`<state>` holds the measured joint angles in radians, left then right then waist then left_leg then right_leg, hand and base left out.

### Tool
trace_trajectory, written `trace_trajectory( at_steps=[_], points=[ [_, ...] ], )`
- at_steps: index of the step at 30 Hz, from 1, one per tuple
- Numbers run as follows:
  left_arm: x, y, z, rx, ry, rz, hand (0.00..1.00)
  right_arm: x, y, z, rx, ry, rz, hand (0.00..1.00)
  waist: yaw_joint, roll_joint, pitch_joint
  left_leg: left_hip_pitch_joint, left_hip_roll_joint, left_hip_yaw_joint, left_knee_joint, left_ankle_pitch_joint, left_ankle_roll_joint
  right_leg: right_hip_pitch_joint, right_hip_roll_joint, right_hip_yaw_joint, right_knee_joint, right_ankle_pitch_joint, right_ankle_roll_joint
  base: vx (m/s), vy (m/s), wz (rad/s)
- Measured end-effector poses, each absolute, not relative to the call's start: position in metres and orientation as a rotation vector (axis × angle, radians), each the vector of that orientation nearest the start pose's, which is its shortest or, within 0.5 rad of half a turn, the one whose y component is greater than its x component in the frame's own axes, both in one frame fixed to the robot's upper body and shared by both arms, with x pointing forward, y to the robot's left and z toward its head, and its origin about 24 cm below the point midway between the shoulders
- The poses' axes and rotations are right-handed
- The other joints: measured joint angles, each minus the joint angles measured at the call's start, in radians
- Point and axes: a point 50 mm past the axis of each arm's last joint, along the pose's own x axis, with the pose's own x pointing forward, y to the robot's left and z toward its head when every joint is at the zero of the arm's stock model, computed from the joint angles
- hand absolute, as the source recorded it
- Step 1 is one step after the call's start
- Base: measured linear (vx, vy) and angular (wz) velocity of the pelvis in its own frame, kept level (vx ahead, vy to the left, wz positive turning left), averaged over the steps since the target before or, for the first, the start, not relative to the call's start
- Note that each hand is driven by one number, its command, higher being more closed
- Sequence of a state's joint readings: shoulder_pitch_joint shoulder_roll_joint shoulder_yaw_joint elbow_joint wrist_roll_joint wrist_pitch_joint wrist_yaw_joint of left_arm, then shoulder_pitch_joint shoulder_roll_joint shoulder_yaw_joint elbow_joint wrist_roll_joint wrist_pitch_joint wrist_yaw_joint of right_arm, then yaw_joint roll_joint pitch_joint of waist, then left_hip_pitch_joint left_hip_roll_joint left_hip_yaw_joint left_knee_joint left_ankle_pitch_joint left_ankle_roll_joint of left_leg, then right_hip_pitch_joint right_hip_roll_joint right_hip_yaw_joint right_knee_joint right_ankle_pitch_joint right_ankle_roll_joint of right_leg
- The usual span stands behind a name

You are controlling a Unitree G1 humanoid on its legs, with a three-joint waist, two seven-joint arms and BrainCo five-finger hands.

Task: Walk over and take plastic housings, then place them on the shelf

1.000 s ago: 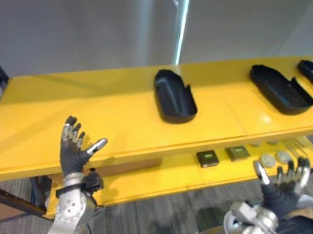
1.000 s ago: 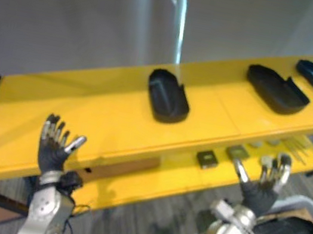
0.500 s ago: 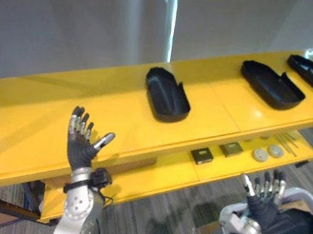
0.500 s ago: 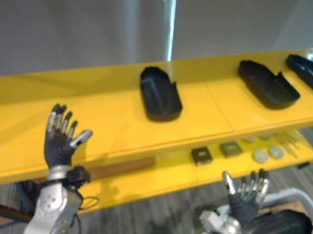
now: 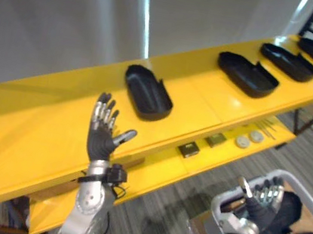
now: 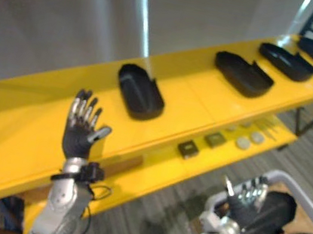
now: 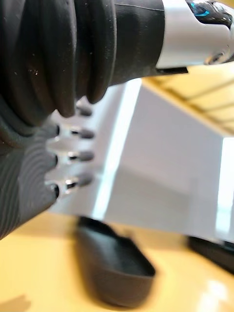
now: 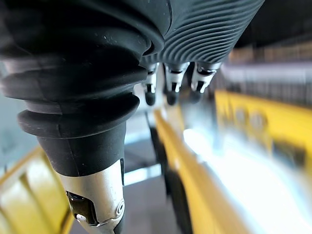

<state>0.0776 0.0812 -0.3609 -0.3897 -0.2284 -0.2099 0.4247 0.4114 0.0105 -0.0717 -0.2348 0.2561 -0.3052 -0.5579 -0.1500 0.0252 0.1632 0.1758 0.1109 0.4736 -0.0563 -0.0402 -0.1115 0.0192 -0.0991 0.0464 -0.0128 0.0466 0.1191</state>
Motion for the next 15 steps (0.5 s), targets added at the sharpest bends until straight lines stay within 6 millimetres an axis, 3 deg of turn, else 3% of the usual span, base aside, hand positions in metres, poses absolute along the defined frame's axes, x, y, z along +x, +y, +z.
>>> trace_trajectory(
  at_steps=[9,15],
  points=[
    [0.228,0.073,0.128,-0.353,-0.395,-0.094,0.0,0.111,-0.241,0.042,0.169,-0.103,-0.935,0.0,-0.088,-0.002,0.003,0.018,0.005,0.135,0.049,-0.066,-0.008,-0.039,0.019,0.133,-0.018,0.021,0.018,0.02,-0.005,-0.45],
    [0.227,0.064,0.127,-0.348,-0.367,-0.129,0.0,0.109,-0.232,0.04,0.195,-0.106,-0.876,0.0,-0.084,-0.002,0.003,0.033,0.0,0.141,0.052,-0.078,-0.004,-0.036,0.012,0.148,-0.02,0.026,0.027,-0.04,-0.027,-0.09]
  ],
)
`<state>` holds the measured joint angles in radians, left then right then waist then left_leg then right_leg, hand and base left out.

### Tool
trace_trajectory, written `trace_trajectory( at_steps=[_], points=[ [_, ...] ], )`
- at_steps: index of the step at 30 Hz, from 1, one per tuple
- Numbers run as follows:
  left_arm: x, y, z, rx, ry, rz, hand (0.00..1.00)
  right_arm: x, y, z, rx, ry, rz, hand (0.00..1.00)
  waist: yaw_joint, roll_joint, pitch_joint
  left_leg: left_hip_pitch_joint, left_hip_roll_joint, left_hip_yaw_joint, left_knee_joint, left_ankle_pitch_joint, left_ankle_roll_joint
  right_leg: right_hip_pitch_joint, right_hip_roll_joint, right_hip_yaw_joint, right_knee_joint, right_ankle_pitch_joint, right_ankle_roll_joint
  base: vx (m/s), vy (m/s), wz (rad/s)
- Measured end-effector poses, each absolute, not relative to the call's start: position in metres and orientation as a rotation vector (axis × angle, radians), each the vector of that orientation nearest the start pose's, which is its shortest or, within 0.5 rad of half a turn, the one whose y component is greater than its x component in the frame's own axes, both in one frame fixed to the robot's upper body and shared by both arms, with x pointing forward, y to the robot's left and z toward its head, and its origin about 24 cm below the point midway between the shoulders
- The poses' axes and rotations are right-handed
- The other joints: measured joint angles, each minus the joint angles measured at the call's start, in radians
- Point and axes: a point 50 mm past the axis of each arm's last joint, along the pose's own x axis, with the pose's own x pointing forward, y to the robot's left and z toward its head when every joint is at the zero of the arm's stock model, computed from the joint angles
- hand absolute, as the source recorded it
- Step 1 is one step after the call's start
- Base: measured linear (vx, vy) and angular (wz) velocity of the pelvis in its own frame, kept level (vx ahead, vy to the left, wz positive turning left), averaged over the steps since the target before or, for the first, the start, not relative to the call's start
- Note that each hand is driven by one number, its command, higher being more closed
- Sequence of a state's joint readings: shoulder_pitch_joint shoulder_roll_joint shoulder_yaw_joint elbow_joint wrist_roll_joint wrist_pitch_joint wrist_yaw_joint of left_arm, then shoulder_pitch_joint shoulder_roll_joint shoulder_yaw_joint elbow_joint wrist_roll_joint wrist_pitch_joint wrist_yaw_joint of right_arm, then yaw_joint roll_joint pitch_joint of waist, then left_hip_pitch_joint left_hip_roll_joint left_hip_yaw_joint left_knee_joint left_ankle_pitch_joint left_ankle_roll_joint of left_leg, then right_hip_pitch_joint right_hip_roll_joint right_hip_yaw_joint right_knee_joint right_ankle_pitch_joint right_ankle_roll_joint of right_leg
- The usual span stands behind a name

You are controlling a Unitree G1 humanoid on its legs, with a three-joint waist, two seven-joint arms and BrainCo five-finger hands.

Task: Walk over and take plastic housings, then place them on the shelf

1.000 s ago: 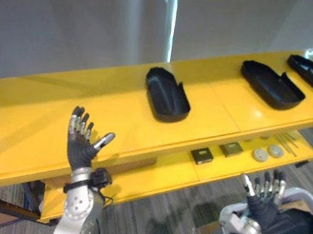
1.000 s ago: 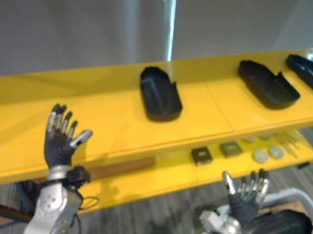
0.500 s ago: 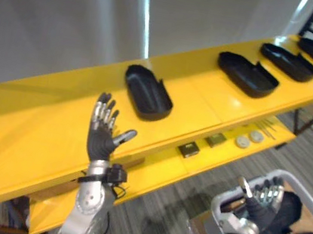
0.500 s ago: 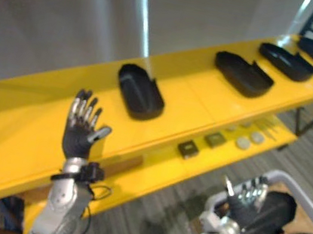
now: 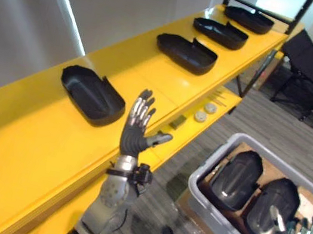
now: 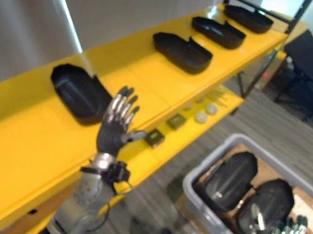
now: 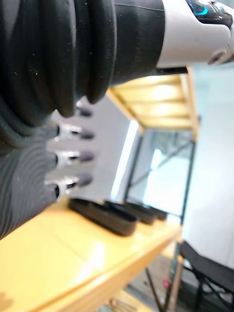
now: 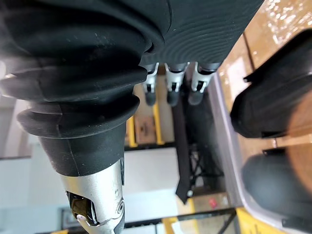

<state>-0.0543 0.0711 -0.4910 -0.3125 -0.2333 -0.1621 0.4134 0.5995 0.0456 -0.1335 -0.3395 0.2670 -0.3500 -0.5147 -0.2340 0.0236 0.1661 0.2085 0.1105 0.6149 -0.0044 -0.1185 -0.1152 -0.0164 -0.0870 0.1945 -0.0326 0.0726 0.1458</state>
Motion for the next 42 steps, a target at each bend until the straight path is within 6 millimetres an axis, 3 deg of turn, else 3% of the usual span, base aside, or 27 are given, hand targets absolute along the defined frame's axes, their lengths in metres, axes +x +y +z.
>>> trace_trajectory(
  at_steps=[3,4,6,7,9,11,15,17,22,25,28,34,37,42],
  points=[
    [0.227,0.067,0.124,-0.345,-0.354,-0.106,0.0,0.116,-0.225,0.04,0.217,-0.111,-0.817,0.0,0.004,0.002,-0.001,-0.015,0.005,-0.009,0.042,-0.02,-0.001,0.0,0.0,0.003,0.0,0.0,0.001,-0.06,-0.031,-0.03],
    [0.227,0.07,0.124,-0.344,-0.354,-0.09,0.0,0.121,-0.222,0.041,0.226,-0.123,-0.779,0.0,0.009,0.001,-0.001,-0.044,0.014,-0.064,0.109,-0.044,0.003,-0.009,0.001,0.012,0.001,0.0,0.0,-0.1,-0.056,-0.27],
    [0.229,0.079,0.124,-0.341,-0.362,-0.03,0.0,0.135,-0.216,0.045,0.224,-0.153,-0.689,0.0,0.05,0.002,-0.002,-0.11,0.018,-0.267,0.223,-0.088,0.049,-0.039,0.009,0.071,0.009,0.008,0.004,-0.09,-0.028,-0.8],
    [0.229,0.088,0.123,-0.339,-0.362,0.033,0.0,0.149,-0.214,0.048,0.202,-0.181,-0.606,0.0,0.068,0.025,0.0,-0.142,0.024,-0.413,0.28,-0.15,0.042,-0.059,0.034,0.111,0.006,0.013,0.012,-0.07,0.039,-0.97],
    [0.226,0.094,0.12,-0.342,-0.351,0.071,0.0,0.161,-0.213,0.05,0.191,-0.197,-0.558,0.0,0.073,0.056,-0.003,-0.139,0.035,-0.463,0.29,-0.199,0.017,-0.066,0.055,0.129,0.006,0.023,0.016,-0.07,0.134,-0.59],
    [0.22,0.098,0.114,-0.341,-0.334,0.092,0.0,0.169,-0.207,0.052,0.202,-0.212,-0.529,0.0,0.084,0.051,-0.003,-0.138,0.02,-0.461,0.29,-0.22,0.013,-0.071,0.043,0.141,0.009,0.035,0.026,-0.07,0.142,-0.16],
    [0.209,0.113,0.108,-0.309,-0.345,0.146,0.0,0.173,-0.19,0.05,0.235,-0.187,-0.465,0.0,0.123,0.004,0.004,-0.159,-0.003,-0.446,0.299,-0.219,0.016,-0.099,0.026,0.163,0.015,0.047,0.036,-0.08,0.067,-0.1],
    [0.207,0.116,0.11,-0.302,-0.359,0.155,0.0,0.173,-0.187,0.049,0.242,-0.177,-0.453,0.0,0.127,-0.001,0.006,-0.169,-0.005,-0.446,0.307,-0.219,0.017,-0.107,0.025,0.165,0.017,0.052,0.034,-0.01,0.012,-0.02],
    [0.202,0.125,0.119,-0.319,-0.416,0.2,0.0,0.176,-0.172,0.048,0.262,-0.163,-0.356,0.0,0.134,-0.002,0.008,-0.14,-0.001,-0.43,0.309,-0.222,0.022,-0.105,0.035,0.16,0.024,0.071,0.021,0.01,0.006,-0.17],
    [0.199,0.135,0.116,-0.308,-0.409,0.257,0.0,0.182,-0.161,0.043,0.266,-0.147,-0.278,0.0,0.164,-0.005,0.01,-0.129,0.004,-0.389,0.322,-0.237,0.038,-0.102,0.043,0.138,0.012,0.098,0.009,-0.1,-0.02,-0.41],
    [0.194,0.144,0.11,-0.276,-0.388,0.304,0.0,0.184,-0.154,0.039,0.241,-0.119,-0.26,0.0,0.168,-0.003,0.012,-0.13,0.006,-0.384,0.352,-0.257,0.043,-0.096,0.034,0.091,0.001,0.089,-0.015,-0.1,0.014,-0.12],
    [0.192,0.144,0.113,-0.305,-0.431,0.311,0.0,0.186,-0.158,0.039,0.168,-0.111,-0.263,0.0,0.171,0.014,0.018,-0.16,0.018,-0.393,0.363,-0.258,0.033,-0.126,0.03,0.022,0.013,0.096,-0.025,0.0,-0.018,0.01],
    [0.192,0.144,0.114,-0.305,-0.435,0.319,0.0,0.187,-0.162,0.038,0.173,-0.105,-0.259,0.0,0.167,0.021,0.021,-0.166,0.019,-0.404,0.365,-0.255,0.031,-0.132,0.033,0.02,0.001,0.113,-0.007,0.08,-0.01,-0.03],
    [0.198,0.141,0.124,-0.325,-0.493,0.328,0.0,0.19,-0.167,0.033,0.174,-0.089,-0.239,0.0,0.163,0.031,0.039,-0.196,0.01,-0.46,0.376,-0.259,0.039,-0.143,0.029,0.003,-0.003,0.116,-0.009,0.04,0.009,0.08]
  ],
)
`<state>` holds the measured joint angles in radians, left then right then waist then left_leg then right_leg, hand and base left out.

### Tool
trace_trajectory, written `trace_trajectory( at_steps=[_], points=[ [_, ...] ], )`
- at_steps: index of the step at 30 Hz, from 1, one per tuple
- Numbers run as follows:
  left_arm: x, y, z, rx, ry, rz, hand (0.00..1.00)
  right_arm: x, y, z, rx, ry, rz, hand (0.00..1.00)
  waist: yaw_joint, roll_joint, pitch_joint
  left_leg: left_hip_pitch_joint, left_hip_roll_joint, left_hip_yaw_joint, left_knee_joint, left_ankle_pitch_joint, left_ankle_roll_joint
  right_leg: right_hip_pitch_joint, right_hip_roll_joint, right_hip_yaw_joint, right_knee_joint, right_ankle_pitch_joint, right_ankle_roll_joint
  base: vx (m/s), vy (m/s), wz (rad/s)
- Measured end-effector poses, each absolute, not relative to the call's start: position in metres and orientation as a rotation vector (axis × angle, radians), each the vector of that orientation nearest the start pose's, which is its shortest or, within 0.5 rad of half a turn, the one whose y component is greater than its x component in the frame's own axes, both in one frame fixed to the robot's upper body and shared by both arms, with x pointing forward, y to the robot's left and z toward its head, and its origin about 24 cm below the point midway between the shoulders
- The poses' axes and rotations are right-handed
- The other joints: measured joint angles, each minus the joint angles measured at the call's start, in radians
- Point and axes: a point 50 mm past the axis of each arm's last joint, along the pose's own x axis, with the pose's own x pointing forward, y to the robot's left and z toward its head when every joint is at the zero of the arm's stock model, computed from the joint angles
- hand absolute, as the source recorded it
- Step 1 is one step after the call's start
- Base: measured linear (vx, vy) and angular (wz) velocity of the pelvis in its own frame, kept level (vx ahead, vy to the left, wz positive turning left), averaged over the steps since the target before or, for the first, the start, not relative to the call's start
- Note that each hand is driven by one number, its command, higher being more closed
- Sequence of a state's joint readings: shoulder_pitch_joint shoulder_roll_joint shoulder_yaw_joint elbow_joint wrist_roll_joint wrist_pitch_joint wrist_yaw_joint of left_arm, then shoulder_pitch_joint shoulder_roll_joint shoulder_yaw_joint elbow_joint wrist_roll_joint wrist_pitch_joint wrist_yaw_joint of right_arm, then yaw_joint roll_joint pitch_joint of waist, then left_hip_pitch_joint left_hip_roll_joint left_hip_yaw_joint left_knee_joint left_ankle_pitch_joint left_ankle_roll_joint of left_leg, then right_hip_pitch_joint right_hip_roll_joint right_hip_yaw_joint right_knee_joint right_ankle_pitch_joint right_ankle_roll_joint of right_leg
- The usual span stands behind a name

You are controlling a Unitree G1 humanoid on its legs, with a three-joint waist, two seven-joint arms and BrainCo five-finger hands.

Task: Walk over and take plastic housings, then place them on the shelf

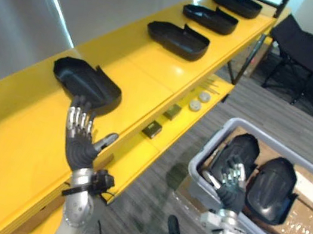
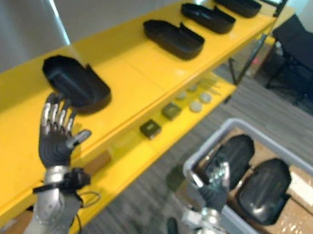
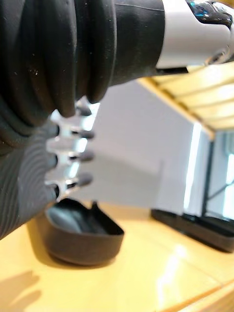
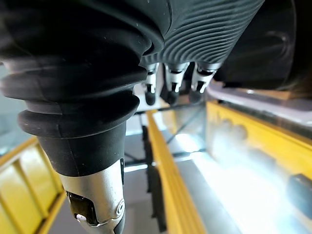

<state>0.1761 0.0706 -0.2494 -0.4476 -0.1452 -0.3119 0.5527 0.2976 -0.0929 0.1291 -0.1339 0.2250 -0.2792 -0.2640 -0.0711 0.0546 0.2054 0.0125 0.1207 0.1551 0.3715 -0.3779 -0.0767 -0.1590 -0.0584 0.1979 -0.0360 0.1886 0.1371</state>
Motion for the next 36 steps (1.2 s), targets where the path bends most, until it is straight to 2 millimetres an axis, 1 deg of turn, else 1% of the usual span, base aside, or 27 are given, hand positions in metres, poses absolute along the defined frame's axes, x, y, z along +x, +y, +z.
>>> trace_trajectory(
  at_steps=[2,4,6,7,8,9,10,11,12,13,14,15,16,17,18,19,20,21,23,24,25,27,28,30,32,34,36],
  points=[
    [0.2,0.139,0.13,-0.338,-0.533,0.31,0.0,0.192,-0.167,0.029,0.193,-0.073,-0.257,0.0,0.002,-0.003,0.02,-0.003,-0.003,-0.013,0.017,-0.001,0.002,-0.002,0.0,-0.002,0.02,0.0,-0.001,-0.01,0.028,0.07],
    [0.201,0.137,0.132,-0.335,-0.543,0.288,0.0,0.194,-0.167,0.027,0.211,-0.06,-0.282,0.0,0.002,-0.005,0.031,0.005,-0.009,-0.011,0.024,-0.009,0.014,-0.021,0.004,0.003,0.063,0.0,-0.001,-0.04,0.039,-0.25],
    [0.2,0.13,0.132,-0.338,-0.538,0.242,0.0,0.184,-0.167,0.019,0.225,-0.021,-0.311,0.0,0.001,-0.009,0.056,0.046,-0.013,0.022,0.046,-0.04,0.023,-0.024,0.011,0.019,0.128,0.0,-0.001,-0.09,0.088,-0.59],
    [0.2,0.128,0.132,-0.336,-0.537,0.233,0.0,0.18,-0.168,0.016,0.228,-0.005,-0.314,0.0,0.001,-0.014,0.059,0.052,-0.015,0.032,0.061,-0.049,0.03,-0.02,0.01,0.011,0.133,0.001,0.0,-0.19,0.094,-0.74],
    [0.2,0.124,0.131,-0.337,-0.53,0.211,0.0,0.171,-0.168,0.011,0.237,0.025,-0.316,0.0,0.0,-0.026,0.064,0.061,-0.014,0.068,0.086,-0.063,0.041,-0.015,0.007,-0.014,0.123,0.029,-0.004,-0.26,0.066,-0.88],
    [0.2,0.124,0.131,-0.33,-0.528,0.21,0.0,0.167,-0.168,0.009,0.235,0.037,-0.299,0.0,0.005,-0.016,0.065,0.057,-0.002,0.114,0.086,-0.057,0.058,-0.015,0.009,-0.029,0.064,0.114,-0.019,-0.33,0.062,-0.92],
    [0.201,0.127,0.129,-0.303,-0.53,0.222,0.0,0.165,-0.167,0.007,0.235,0.048,-0.285,0.0,-0.004,-0.01,0.071,0.054,0.0,0.136,0.078,-0.044,0.065,-0.021,-0.001,-0.093,0.092,0.1,-0.053,-0.28,0.047,-0.71],
    [0.202,0.128,0.127,-0.284,-0.523,0.231,0.0,0.162,-0.166,0.005,0.234,0.057,-0.28,0.0,-0.007,-0.011,0.071,0.055,0.001,0.152,0.065,-0.031,0.071,-0.033,-0.011,-0.144,0.15,0.048,-0.082,-0.2,0.041,-0.5],
    [0.203,0.132,0.124,-0.269,-0.511,0.245,0.0,0.161,-0.165,0.004,0.236,0.063,-0.269,0.0,-0.007,-0.009,0.069,0.057,0.001,0.179,0.043,-0.009,0.075,-0.054,-0.032,-0.193,0.238,-0.022,-0.105,-0.16,0.06,-0.62],
    [0.205,0.139,0.12,-0.242,-0.502,0.269,0.0,0.162,-0.162,0.005,0.238,0.061,-0.255,0.0,-0.006,-0.005,0.07,0.057,0.006,0.208,0.0,0.029,0.077,-0.068,-0.077,-0.252,0.363,-0.111,-0.109,-0.13,0.047,-0.65],
    [0.205,0.142,0.119,-0.234,-0.5,0.28,0.0,0.163,-0.161,0.005,0.24,0.059,-0.253,0.0,-0.003,-0.004,0.069,0.057,0.009,0.219,-0.016,0.044,0.075,-0.067,-0.098,-0.271,0.401,-0.143,-0.113,-0.12,-0.001,-0.67],
    [0.204,0.149,0.118,-0.218,-0.496,0.304,0.0,0.165,-0.16,0.005,0.244,0.055,-0.254,0.0,0.004,-0.005,0.069,0.053,0.022,0.24,-0.038,0.069,0.067,-0.051,-0.132,-0.288,0.465,-0.186,-0.114,-0.05,-0.06,-0.47],
    [0.204,0.153,0.116,-0.211,-0.488,0.32,0.0,0.166,-0.16,0.005,0.245,0.055,-0.257,0.0,0.005,-0.005,0.069,0.051,0.029,0.245,-0.047,0.078,0.061,-0.037,-0.15,-0.298,0.49,-0.197,-0.124,-0.05,-0.095,-0.49],
    [0.202,0.16,0.112,-0.19,-0.467,0.352,0.0,0.167,-0.159,0.004,0.248,0.062,-0.263,0.0,0.005,-0.005,0.068,0.05,0.042,0.258,-0.058,0.094,0.044,0.0,-0.189,-0.319,0.533,-0.205,-0.125,-0.02,-0.202,-0.47],
    [0.199,0.166,0.107,-0.176,-0.44,0.374,0.0,0.167,-0.157,0.0,0.249,0.079,-0.265,0.0,0.008,-0.029,0.053,0.048,0.048,0.273,-0.063,0.105,0.025,0.035,-0.221,-0.333,0.538,-0.205,-0.107,-0.01,-0.173,-0.47],
    [0.198,0.168,0.104,-0.168,-0.428,0.381,0.0,0.168,-0.155,-0.001,0.25,0.082,-0.265,0.0,0.01,-0.035,0.05,0.043,0.05,0.273,-0.065,0.112,0.015,0.039,-0.213,-0.335,0.517,-0.212,-0.086,-0.05,-0.292,-0.41],
    [0.199,0.167,0.099,-0.167,-0.394,0.393,0.0,0.17,-0.156,-0.002,0.248,0.086,-0.274,0.0,0.012,-0.018,0.04,0.04,0.054,0.269,-0.101,0.141,-0.006,0.029,-0.191,-0.364,0.498,-0.208,-0.071,-0.04,-0.223,-0.25],
    [0.199,0.164,0.097,-0.18,-0.379,0.391,0.0,0.169,-0.16,-0.004,0.232,0.096,-0.284,0.0,0.01,-0.003,0.027,0.047,0.06,0.266,-0.152,0.179,-0.014,0.02,-0.172,-0.365,0.482,-0.202,-0.063,-0.04,-0.26,-0.19],
    [0.198,0.166,0.097,-0.191,-0.382,0.411,0.0,0.167,-0.161,-0.009,0.215,0.118,-0.281,0.0,0.009,0.013,0.013,0.062,0.074,0.27,-0.193,0.21,-0.029,0.027,-0.144,-0.366,0.444,-0.202,-0.062,-0.03,-0.163,-0.23],
    [0.197,0.167,0.098,-0.195,-0.386,0.423,0.0,0.167,-0.161,-0.01,0.216,0.122,-0.281,0.0,0.009,0.015,0.012,0.063,0.081,0.272,-0.194,0.214,-0.032,0.037,-0.134,-0.368,0.423,-0.204,-0.057,-0.04,-0.174,-0.32],
    [0.196,0.171,0.1,-0.212,-0.392,0.447,0.0,0.167,-0.159,-0.011,0.213,0.129,-0.278,0.0,0.013,0.012,0.013,0.071,0.091,0.279,-0.19,0.219,-0.038,0.068,-0.123,-0.385,0.367,-0.215,-0.037,-0.05,-0.172,-0.34],
    [0.194,0.178,0.1,-0.231,-0.394,0.495,0.0,0.167,-0.157,-0.013,0.204,0.147,-0.288,0.0,0.028,-0.01,0.002,0.057,0.106,0.293,-0.16,0.219,-0.039,0.113,-0.109,-0.417,0.247,-0.23,-0.015,-0.1,-0.222,-0.37],
    [0.194,0.178,0.101,-0.234,-0.4,0.502,0.0,0.167,-0.158,-0.013,0.185,0.155,-0.305,0.0,0.028,-0.015,0.001,0.025,0.115,0.284,-0.132,0.219,-0.04,0.129,-0.093,-0.43,0.181,-0.224,-0.015,-0.12,-0.183,-0.16],
    [0.194,0.175,0.102,-0.258,-0.398,0.513,0.0,0.168,-0.165,-0.016,0.14,0.173,-0.345,0.0,0.028,0.0,0.009,-0.012,0.136,0.239,-0.115,0.22,-0.041,0.127,-0.059,-0.434,0.123,-0.18,-0.03,-0.14,-0.112,-0.07],
    [0.192,0.172,0.1,-0.278,-0.387,0.521,0.0,0.172,-0.171,-0.015,0.121,0.171,-0.386,0.0,0.031,0.002,0.017,-0.013,0.135,0.208,-0.121,0.221,-0.04,0.125,-0.039,-0.404,0.072,-0.153,-0.038,-0.16,-0.05,-0.44],
    [0.192,0.167,0.099,-0.287,-0.379,0.495,0.0,0.178,-0.18,-0.009,0.086,0.135,-0.435,0.0,0.028,0.001,0.02,-0.011,0.127,0.21,-0.134,0.216,-0.036,0.122,-0.033,-0.38,0.021,-0.129,-0.04,-0.15,-0.011,-0.56],
    [0.194,0.155,0.099,-0.314,-0.367,0.385,0.0,0.18,-0.191,-0.006,0.068,0.115,-0.498,0.0,0.027,-0.004,0.026,-0.009,0.094,0.177,-0.156,0.204,-0.054,0.118,-0.039,-0.363,-0.017,-0.097,-0.041,-0.12,0.032,-0.42]
  ],
)
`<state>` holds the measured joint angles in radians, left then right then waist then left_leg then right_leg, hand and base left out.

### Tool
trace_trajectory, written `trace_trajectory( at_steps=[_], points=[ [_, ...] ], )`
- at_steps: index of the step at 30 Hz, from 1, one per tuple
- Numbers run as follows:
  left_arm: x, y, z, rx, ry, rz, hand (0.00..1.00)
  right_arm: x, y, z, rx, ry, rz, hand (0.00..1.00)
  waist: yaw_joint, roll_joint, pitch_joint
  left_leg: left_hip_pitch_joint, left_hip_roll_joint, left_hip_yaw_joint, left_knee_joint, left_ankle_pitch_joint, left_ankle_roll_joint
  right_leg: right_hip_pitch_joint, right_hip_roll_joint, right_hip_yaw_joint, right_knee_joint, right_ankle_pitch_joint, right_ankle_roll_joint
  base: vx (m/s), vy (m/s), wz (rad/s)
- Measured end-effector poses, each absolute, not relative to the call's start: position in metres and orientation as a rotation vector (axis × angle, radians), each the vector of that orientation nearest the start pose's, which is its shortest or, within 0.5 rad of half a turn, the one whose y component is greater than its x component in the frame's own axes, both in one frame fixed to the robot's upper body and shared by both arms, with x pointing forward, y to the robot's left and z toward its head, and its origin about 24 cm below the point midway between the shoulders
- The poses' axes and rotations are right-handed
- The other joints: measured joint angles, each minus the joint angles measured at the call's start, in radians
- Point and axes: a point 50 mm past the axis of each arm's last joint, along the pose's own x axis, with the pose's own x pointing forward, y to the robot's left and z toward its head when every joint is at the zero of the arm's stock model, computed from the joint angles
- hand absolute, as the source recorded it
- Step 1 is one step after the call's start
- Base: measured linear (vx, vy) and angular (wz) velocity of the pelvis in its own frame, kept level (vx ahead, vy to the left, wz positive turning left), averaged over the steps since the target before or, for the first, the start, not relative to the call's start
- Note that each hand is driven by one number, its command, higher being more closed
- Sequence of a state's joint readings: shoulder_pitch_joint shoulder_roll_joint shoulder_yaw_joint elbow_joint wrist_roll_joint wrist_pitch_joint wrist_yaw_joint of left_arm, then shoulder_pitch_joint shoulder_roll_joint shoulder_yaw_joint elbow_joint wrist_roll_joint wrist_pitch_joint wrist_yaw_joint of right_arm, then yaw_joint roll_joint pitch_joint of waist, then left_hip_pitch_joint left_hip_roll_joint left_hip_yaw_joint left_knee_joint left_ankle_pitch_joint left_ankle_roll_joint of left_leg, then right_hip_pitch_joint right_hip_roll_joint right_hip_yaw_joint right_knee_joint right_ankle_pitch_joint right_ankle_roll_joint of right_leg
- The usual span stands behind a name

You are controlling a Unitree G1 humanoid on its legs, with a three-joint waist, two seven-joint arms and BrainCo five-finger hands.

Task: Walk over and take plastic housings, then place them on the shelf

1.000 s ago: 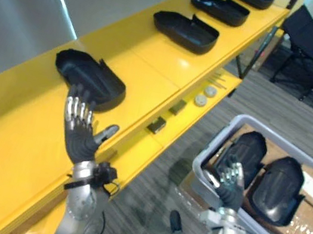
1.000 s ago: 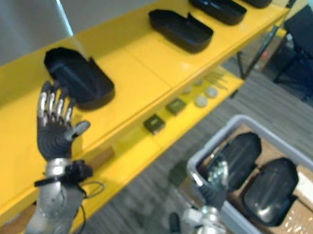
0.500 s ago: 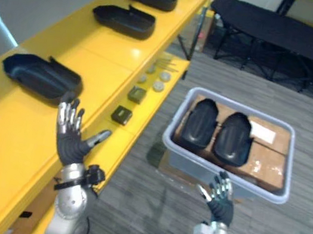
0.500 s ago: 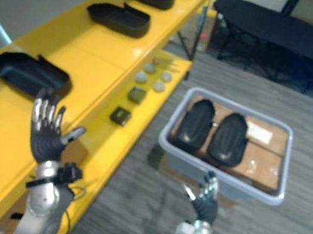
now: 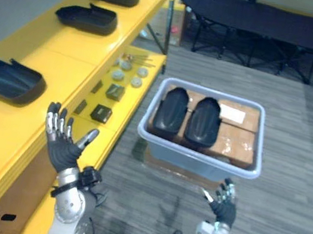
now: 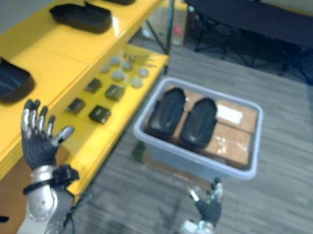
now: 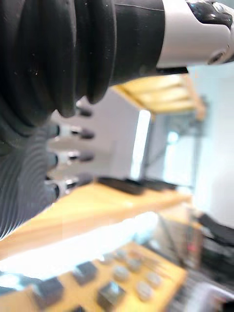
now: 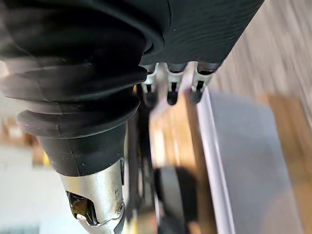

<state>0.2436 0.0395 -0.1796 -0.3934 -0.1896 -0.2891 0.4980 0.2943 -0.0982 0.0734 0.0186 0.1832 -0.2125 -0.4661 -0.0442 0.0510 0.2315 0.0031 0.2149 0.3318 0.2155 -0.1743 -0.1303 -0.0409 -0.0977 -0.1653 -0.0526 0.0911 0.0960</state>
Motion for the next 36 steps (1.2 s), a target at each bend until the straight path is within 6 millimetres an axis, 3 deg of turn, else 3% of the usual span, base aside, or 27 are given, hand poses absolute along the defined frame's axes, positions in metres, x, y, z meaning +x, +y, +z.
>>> trace_trajectory(
  at_steps=[4,10,14,16,19,20,24,27,33,36],
  points=[
    [0.197,0.132,0.087,-0.276,-0.285,0.164,0.0,0.186,-0.207,-0.005,0.064,0.121,-0.57,0.0,-0.001,-0.005,0.003,-0.001,-0.023,-0.021,0.009,0.006,-0.004,-0.006,-0.01,0.017,-0.013,0.046,-0.003,-0.04,0.023,-0.24],
    [0.2,0.094,-0.002,-0.048,0.17,-0.158,0.0,0.24,-0.237,0.005,0.064,0.088,-0.629,0.0,0.004,-0.005,0.039,-0.008,-0.055,-0.106,0.021,-0.01,0.009,0.001,-0.03,0.03,-0.026,0.074,0.011,-0.03,0.037,-0.04],
    [0.18,0.098,-0.053,0.091,0.419,-0.218,0.0,0.277,-0.266,0.03,0.114,0.033,-0.707,0.0,0.025,-0.009,0.073,-0.045,-0.073,-0.126,0.049,-0.015,0.016,-0.013,-0.05,0.022,-0.026,0.082,0.019,-0.09,0.051,0.14],
    [0.167,0.11,-0.082,0.148,0.558,-0.185,0.0,0.302,-0.288,0.055,0.098,-0.014,-0.738,0.0,0.037,0.002,0.103,-0.081,-0.084,-0.161,0.081,-0.019,0.022,-0.012,-0.062,-0.002,-0.026,0.094,0.026,-0.09,0.048,0.35],
    [0.161,0.12,-0.094,0.172,0.612,-0.132,0.0,0.319,-0.3,0.08,0.091,-0.08,-0.731,0.0,0.061,0.013,0.128,-0.102,-0.087,-0.173,0.103,-0.022,0.027,-0.017,-0.067,-0.013,-0.02,0.097,0.028,-0.07,0.026,0.21],
    [0.16,0.125,-0.097,0.172,0.615,-0.078,0.0,0.33,-0.309,0.103,0.08,-0.134,-0.724,0.0,0.069,0.024,0.145,-0.134,-0.093,-0.191,0.121,-0.022,0.029,-0.035,-0.075,-0.026,-0.008,0.097,0.028,-0.09,0.029,0.25],
    [0.167,0.144,-0.097,0.163,0.562,0.066,0.0,0.349,-0.329,0.148,0.155,-0.202,-0.721,0.0,0.095,0.05,0.2,-0.185,-0.107,-0.222,0.155,-0.021,0.033,-0.068,-0.091,-0.049,0.022,0.096,0.031,-0.1,0.033,0.22],
    [0.165,0.156,-0.101,0.137,0.569,0.131,0.0,0.354,-0.342,0.172,0.102,-0.21,-0.702,0.0,0.119,0.076,0.217,-0.236,-0.115,-0.236,0.181,-0.02,0.039,-0.11,-0.101,-0.056,0.049,0.094,0.033,-0.08,0.058,0.14],
    [0.169,0.149,-0.099,0.033,0.531,0.171,0.0,0.36,-0.359,0.213,0.028,-0.164,-0.717,0.0,0.145,0.126,0.246,-0.319,-0.143,-0.265,0.224,-0.017,0.053,-0.204,-0.136,-0.061,0.145,0.067,0.041,-0.05,0.065,0.13],
    [0.172,0.146,-0.097,-0.009,0.516,0.177,0.0,0.357,-0.368,0.222,0.008,-0.138,-0.748,0.0,0.163,0.142,0.258,-0.354,-0.144,-0.274,0.249,-0.02,0.056,-0.232,-0.142,-0.069,0.168,0.061,0.042,-0.07,0.054,0.11]
  ],
)
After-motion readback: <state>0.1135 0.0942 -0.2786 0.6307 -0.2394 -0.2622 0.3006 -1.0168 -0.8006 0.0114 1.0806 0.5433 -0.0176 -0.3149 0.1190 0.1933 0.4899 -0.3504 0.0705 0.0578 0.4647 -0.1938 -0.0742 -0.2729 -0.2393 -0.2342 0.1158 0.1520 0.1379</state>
